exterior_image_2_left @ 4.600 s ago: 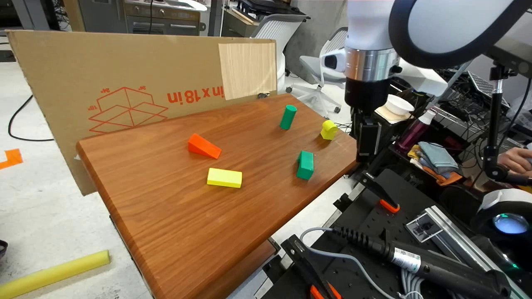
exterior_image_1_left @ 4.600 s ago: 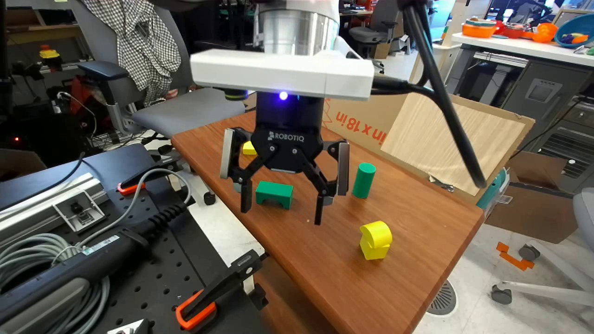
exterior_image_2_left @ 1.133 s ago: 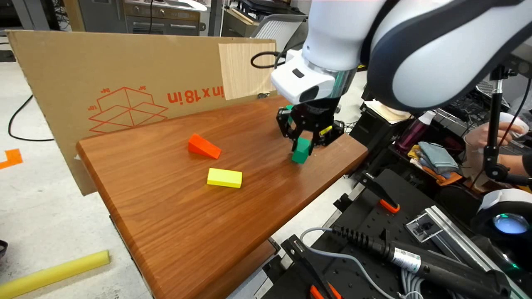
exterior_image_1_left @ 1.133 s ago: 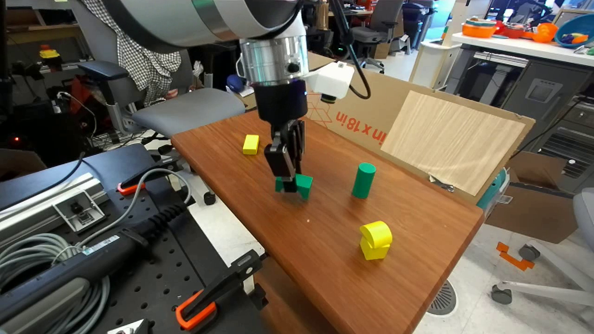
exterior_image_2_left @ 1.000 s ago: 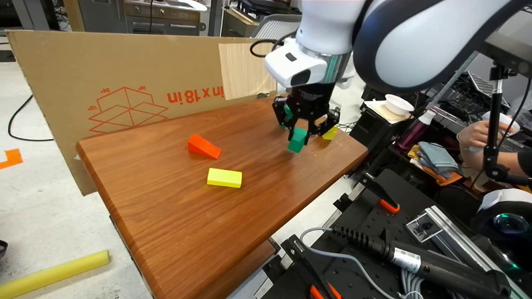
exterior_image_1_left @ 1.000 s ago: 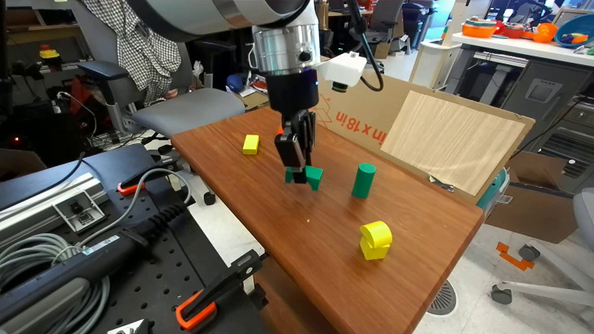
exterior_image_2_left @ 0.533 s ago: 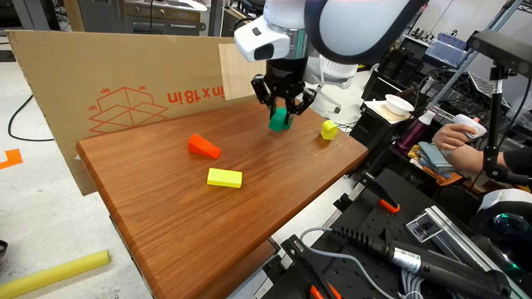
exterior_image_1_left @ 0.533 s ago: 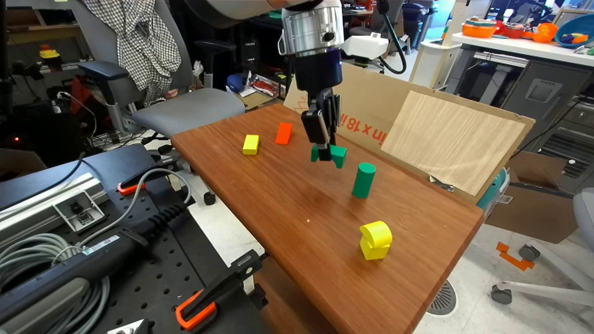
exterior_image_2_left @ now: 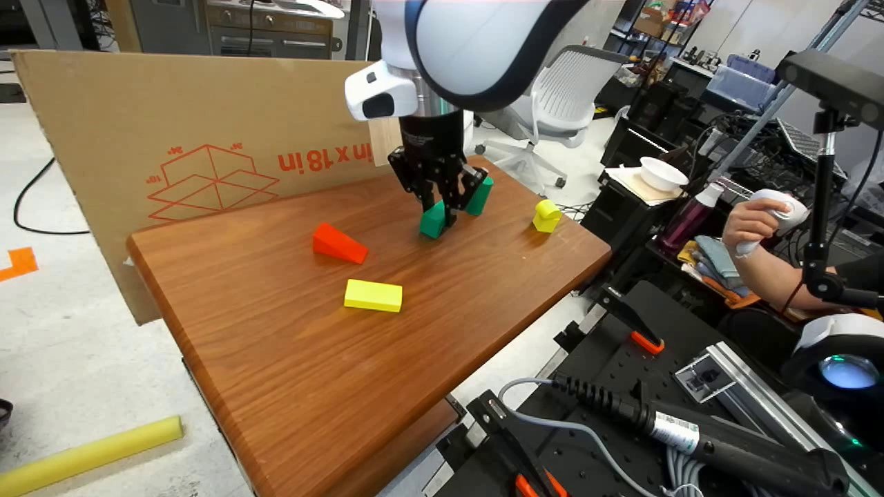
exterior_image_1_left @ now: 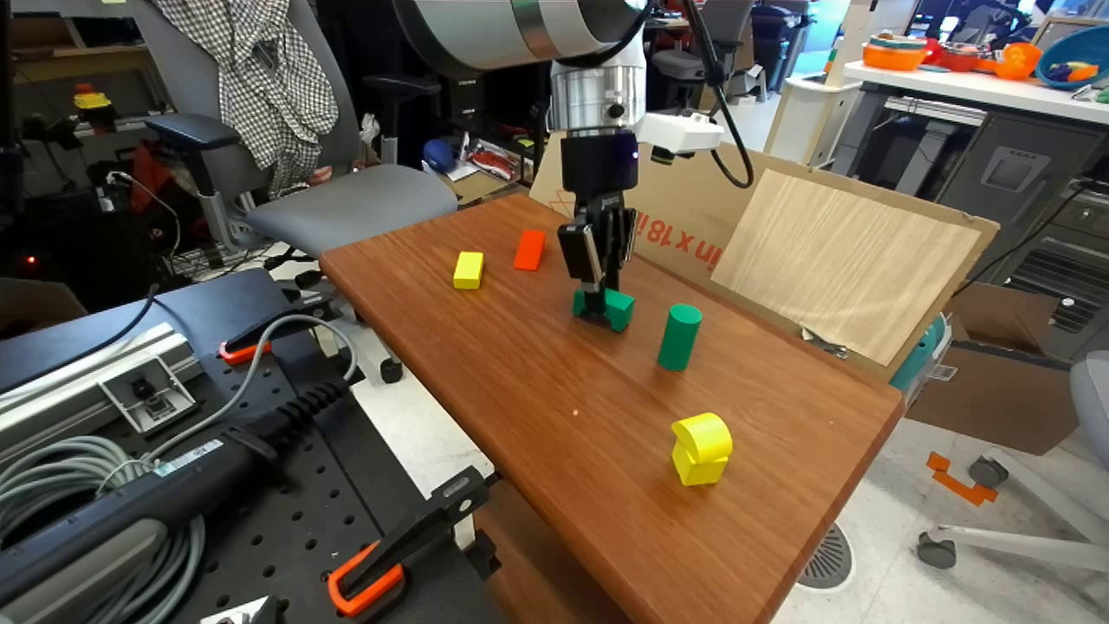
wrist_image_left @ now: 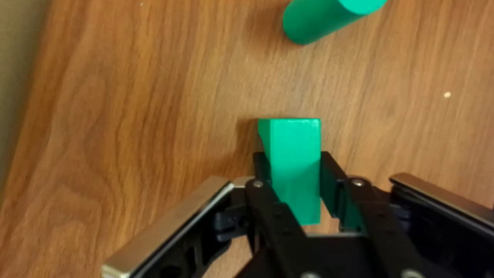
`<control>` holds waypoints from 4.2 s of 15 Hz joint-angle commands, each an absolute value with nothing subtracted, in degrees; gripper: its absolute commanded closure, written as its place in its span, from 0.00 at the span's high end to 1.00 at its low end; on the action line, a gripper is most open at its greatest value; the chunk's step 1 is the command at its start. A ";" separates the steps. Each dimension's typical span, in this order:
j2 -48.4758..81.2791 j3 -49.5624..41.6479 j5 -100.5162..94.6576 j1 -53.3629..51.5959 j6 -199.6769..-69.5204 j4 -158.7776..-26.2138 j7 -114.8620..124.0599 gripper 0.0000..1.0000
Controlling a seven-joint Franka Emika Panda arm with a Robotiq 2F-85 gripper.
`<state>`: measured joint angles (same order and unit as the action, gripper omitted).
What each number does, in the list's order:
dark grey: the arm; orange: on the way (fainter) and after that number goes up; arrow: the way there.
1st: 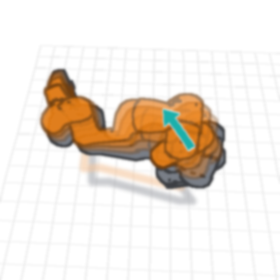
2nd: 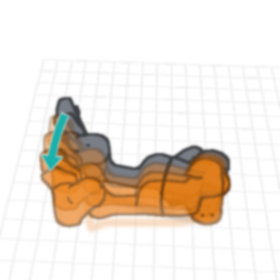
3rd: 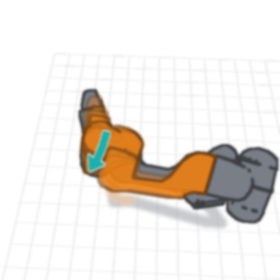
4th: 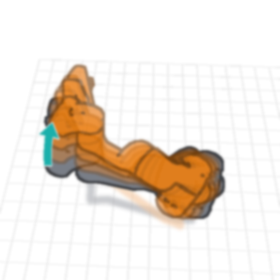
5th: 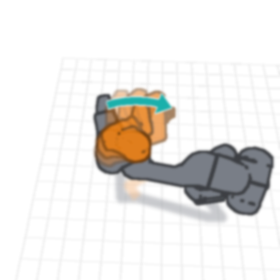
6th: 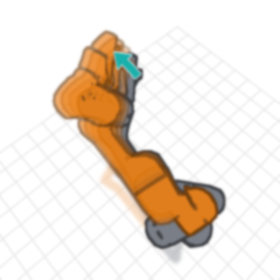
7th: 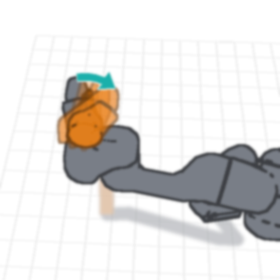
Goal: Move the green block that is closer to you away from you
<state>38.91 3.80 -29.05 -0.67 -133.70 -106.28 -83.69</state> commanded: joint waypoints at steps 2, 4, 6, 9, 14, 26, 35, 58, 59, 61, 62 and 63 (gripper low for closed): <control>41.97 5.67 -21.00 -0.11 -126.10 -99.77 -85.12 0.09; 42.52 5.66 -19.51 -0.19 -124.88 -98.59 -84.76 0.09; 42.86 5.20 -19.09 -0.47 -124.55 -97.91 -83.90 0.09; 42.65 4.54 -20.16 -0.81 -125.34 -98.01 -83.38 0.66; 40.77 4.55 -19.62 -0.55 -125.92 -99.94 -82.02 1.00; 17.56 2.80 -5.55 6.56 -129.06 -124.35 -66.26 1.00; 2.41 0.07 -2.14 5.20 -125.34 -140.79 -41.68 1.00; -16.82 1.42 -4.39 7.37 -138.66 -148.71 8.35 1.00; -16.69 1.40 -6.66 7.63 -136.52 -148.28 9.86 1.00; -15.69 1.30 -10.39 8.01 -131.29 -147.29 12.17 1.00; -15.08 1.43 -12.72 8.33 -128.94 -146.81 13.46 1.00; -15.24 -0.09 -9.08 6.58 -133.06 -148.02 10.38 1.00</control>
<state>-15.23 0.47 -9.01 7.14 -133.07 -148.08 10.36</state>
